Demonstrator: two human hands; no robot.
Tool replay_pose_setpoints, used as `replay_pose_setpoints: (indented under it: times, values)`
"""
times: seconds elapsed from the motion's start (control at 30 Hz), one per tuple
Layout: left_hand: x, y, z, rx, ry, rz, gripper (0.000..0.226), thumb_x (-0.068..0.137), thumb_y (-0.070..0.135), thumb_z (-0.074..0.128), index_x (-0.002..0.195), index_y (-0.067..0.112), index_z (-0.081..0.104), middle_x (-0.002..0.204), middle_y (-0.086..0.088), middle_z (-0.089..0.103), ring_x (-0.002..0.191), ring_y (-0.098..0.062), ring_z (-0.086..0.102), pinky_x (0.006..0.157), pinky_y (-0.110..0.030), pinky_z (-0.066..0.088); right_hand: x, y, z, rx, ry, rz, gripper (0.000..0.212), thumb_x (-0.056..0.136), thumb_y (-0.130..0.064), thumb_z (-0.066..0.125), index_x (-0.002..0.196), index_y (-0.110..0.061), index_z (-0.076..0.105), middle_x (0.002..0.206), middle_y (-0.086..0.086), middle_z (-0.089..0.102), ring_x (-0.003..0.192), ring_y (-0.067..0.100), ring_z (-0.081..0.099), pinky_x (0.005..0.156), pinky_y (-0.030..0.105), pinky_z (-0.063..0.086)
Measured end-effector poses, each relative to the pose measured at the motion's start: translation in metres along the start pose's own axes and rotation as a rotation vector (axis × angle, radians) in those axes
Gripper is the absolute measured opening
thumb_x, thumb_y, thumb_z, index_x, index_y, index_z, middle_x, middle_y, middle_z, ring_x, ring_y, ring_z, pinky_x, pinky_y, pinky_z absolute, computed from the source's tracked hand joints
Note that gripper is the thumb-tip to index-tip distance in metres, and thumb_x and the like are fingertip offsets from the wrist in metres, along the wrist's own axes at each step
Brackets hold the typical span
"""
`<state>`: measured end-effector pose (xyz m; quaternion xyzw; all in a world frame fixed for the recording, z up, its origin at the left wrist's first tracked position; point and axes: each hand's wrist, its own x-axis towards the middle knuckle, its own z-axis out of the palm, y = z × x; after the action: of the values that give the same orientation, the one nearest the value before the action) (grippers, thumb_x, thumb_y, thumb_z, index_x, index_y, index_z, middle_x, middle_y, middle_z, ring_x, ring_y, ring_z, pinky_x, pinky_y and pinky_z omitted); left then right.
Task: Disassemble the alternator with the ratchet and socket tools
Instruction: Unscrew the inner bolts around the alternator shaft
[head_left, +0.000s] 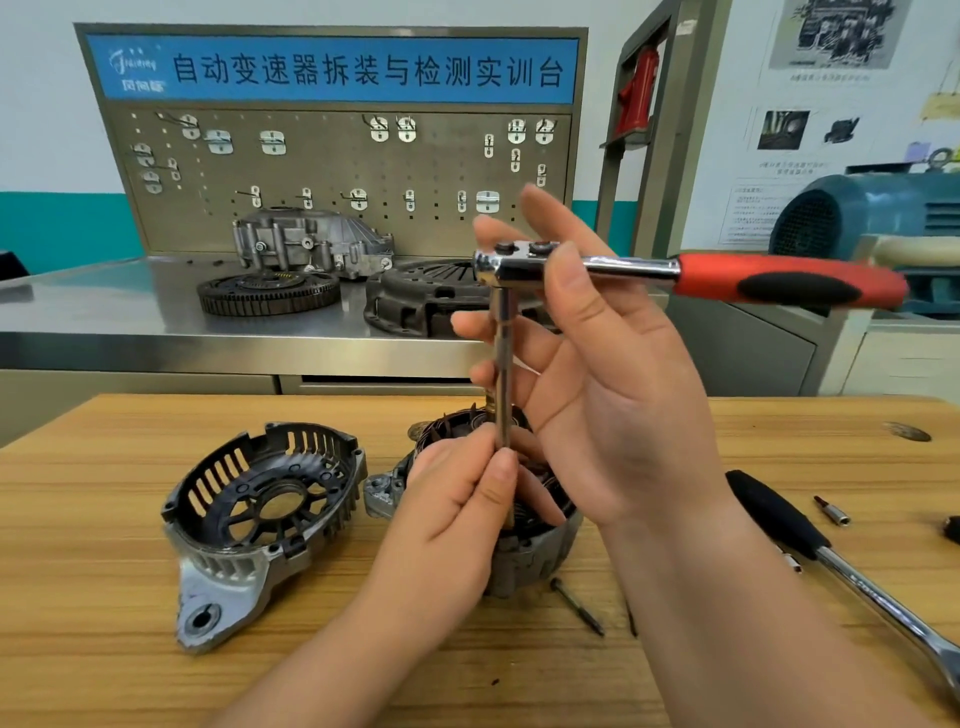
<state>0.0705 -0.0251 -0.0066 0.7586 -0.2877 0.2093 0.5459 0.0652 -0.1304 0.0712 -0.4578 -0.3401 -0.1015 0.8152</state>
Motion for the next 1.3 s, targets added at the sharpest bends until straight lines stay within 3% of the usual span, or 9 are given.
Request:
replay_pose_setpoints:
  times: [0.2,0.33,0.5,0.6,0.87,1.0,1.1,1.2,1.3]
  values:
    - [0.0027,0.0028,0.0002,-0.001,-0.022,-0.063,0.031,0.085,0.051,0.040,0.089,0.028,0.061,0.072,0.014,0.069,0.093,-0.021,0.061,0.091,-0.051,0.044,-0.0013,-0.0022,-0.0008,-0.259,0.091,-0.175,0.026,0.088,-0.019,0.057,0.109,-0.031,0.066,0.108,-0.010,0.071,0.087,0.019,0.069,0.069,0.029,0.054]
    - [0.0021,0.0029,0.0020,-0.028,-0.019,-0.044,0.038,0.086,0.052,0.038,0.092,0.023,0.062,0.069,0.012,0.068,0.082,-0.014,0.063,0.091,-0.053,0.043,-0.0007,0.0001,0.0032,-0.319,0.063,-0.196,0.026,0.089,-0.020,0.054,0.110,-0.033,0.062,0.109,-0.012,0.069,0.087,0.018,0.069,0.070,0.029,0.055]
    - [0.0008,0.0024,-0.0014,0.022,-0.010,-0.033,0.026,0.095,0.038,0.035,0.094,0.034,0.061,0.080,0.026,0.067,0.096,0.000,0.055,0.090,-0.037,0.039,-0.0003,-0.0037,0.0011,0.001,0.070,0.010,0.030,0.094,-0.028,0.046,0.120,-0.019,0.056,0.114,-0.001,0.071,0.076,0.020,0.070,0.063,0.026,0.055]
    - [0.0025,0.0004,0.0002,0.083,-0.051,-0.004,0.030,0.094,0.037,0.036,0.085,0.022,0.061,0.075,0.021,0.067,0.091,-0.004,0.055,0.089,-0.033,0.037,-0.0006,-0.0074,-0.0039,0.114,0.088,0.110,0.033,0.094,-0.033,0.040,0.116,-0.014,0.055,0.102,0.000,0.074,0.073,0.019,0.070,0.059,0.024,0.053]
    - [0.0015,0.0007,0.0041,0.062,0.025,-0.031,0.037,0.085,0.049,0.037,0.086,0.023,0.062,0.082,0.023,0.066,0.091,-0.002,0.054,0.085,-0.034,0.042,-0.0019,0.0010,0.0032,-0.192,0.126,-0.121,0.029,0.090,-0.022,0.053,0.117,-0.029,0.062,0.117,-0.002,0.070,0.088,0.019,0.069,0.064,0.025,0.053]
    - [0.0012,0.0016,0.0019,-0.014,0.005,-0.016,0.028,0.095,0.038,0.037,0.082,0.027,0.058,0.069,0.020,0.064,0.078,-0.008,0.058,0.081,-0.043,0.043,-0.0018,-0.0005,0.0026,-0.039,0.114,-0.010,0.029,0.094,-0.029,0.048,0.120,-0.028,0.059,0.122,-0.002,0.068,0.085,0.020,0.070,0.067,0.026,0.053]
    - [0.0019,0.0027,-0.0002,0.030,-0.006,0.000,0.025,0.096,0.028,0.035,0.086,0.032,0.059,0.073,0.025,0.064,0.084,0.001,0.057,0.082,-0.035,0.037,-0.0007,-0.0041,0.0005,0.073,0.123,0.097,0.036,0.093,-0.036,0.042,0.117,-0.016,0.059,0.111,-0.001,0.072,0.076,0.020,0.071,0.061,0.025,0.053]
    - [0.0037,0.0015,0.0000,0.092,-0.024,0.016,0.029,0.093,0.035,0.042,0.076,0.019,0.058,0.071,0.028,0.062,0.081,0.004,0.054,0.077,-0.027,0.033,-0.0013,-0.0035,-0.0014,0.091,0.133,0.128,0.039,0.101,-0.039,0.031,0.112,-0.013,0.059,0.100,0.000,0.075,0.071,0.018,0.070,0.055,0.023,0.051]
    - [0.0040,0.0005,0.0025,0.070,0.011,0.024,0.039,0.085,0.047,0.038,0.079,0.016,0.061,0.073,0.026,0.064,0.080,-0.001,0.056,0.077,-0.031,0.039,-0.0026,-0.0005,0.0025,0.019,0.156,0.060,0.035,0.094,-0.041,0.044,0.116,-0.020,0.061,0.104,0.000,0.074,0.075,0.017,0.070,0.055,0.022,0.051]
